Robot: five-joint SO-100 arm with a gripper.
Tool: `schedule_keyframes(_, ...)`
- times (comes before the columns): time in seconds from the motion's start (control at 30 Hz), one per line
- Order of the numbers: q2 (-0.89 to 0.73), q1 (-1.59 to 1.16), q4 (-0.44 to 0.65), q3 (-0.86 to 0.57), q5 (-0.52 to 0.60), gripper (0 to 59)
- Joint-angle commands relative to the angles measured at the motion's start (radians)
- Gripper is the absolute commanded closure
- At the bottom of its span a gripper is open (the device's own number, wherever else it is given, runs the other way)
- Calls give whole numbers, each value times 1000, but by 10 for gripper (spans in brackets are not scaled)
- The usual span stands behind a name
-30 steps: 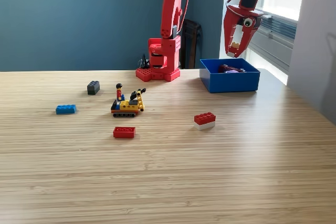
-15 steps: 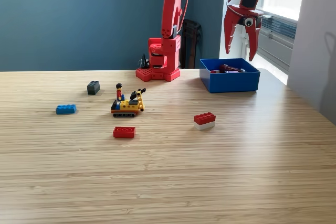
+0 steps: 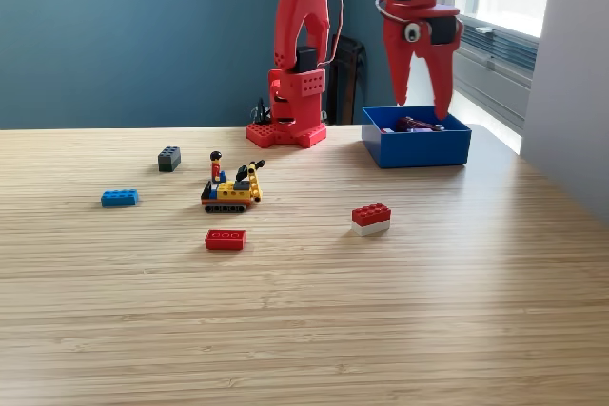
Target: Grasp a lego block and put it in the bin.
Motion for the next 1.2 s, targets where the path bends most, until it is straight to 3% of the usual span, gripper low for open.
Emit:
schedule_keyframes(0.03, 91, 360, 44, -196, -110, 266)
schedule_keyframes(0.2, 83, 581, 41, -333, -161, 245)
schedule_keyframes(0.4, 83, 646, 18, -324, -172, 245)
schedule_keyframes(1.2, 83, 696, -57, -8, -176, 269)
